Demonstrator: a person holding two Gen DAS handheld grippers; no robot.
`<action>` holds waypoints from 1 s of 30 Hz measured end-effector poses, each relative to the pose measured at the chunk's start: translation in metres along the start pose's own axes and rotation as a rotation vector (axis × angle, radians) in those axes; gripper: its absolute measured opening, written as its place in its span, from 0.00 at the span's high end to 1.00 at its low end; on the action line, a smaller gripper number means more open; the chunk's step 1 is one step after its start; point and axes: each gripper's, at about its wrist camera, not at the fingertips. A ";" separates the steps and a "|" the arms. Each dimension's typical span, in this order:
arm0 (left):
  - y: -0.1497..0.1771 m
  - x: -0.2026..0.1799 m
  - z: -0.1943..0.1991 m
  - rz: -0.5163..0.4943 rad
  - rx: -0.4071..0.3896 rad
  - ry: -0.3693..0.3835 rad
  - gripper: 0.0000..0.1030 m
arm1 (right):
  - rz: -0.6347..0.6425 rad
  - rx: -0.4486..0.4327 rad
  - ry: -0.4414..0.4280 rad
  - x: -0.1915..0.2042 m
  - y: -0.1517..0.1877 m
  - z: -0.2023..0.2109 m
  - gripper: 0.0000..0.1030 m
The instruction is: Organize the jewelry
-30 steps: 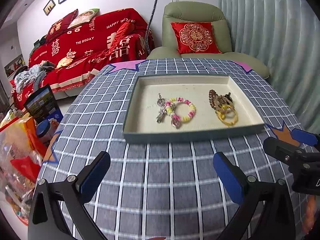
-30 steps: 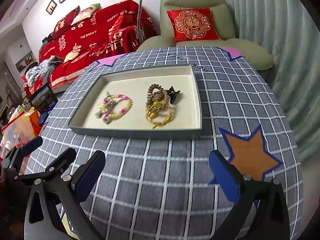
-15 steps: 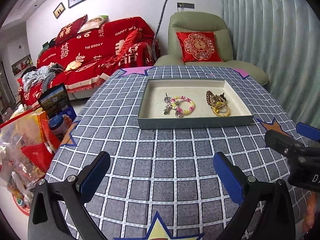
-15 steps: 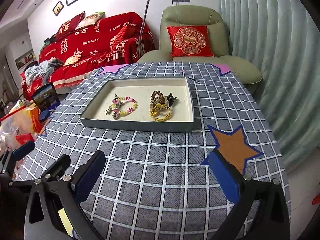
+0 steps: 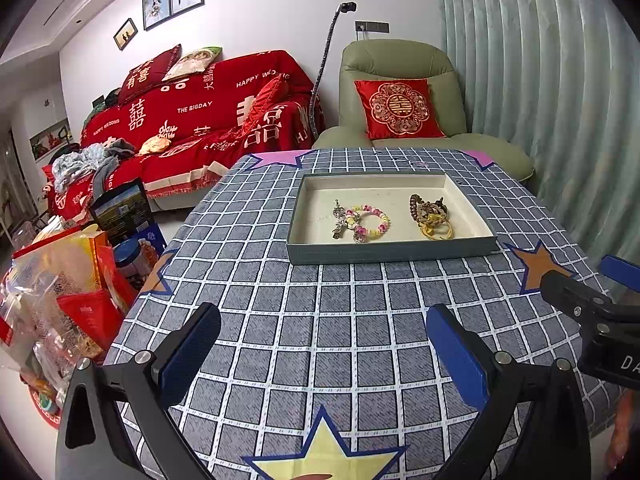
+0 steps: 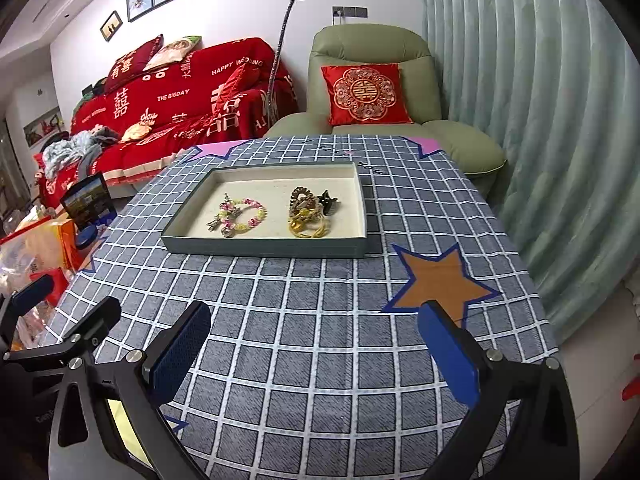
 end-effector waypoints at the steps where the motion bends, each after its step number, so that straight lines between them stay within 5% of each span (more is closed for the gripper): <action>1: 0.001 0.001 0.001 0.003 0.000 0.001 0.00 | -0.001 -0.002 0.003 -0.001 0.001 0.001 0.00; 30: 0.005 0.002 0.012 0.021 0.004 0.000 0.00 | -0.012 -0.016 0.019 -0.006 0.009 0.016 0.00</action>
Point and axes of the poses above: each gripper's, at about its wrist camera, not at the fingertips, and z roughly against the way its jaws point, x to its left, y to its underside, and after that the axes turned 5 degrees about x, right-handed
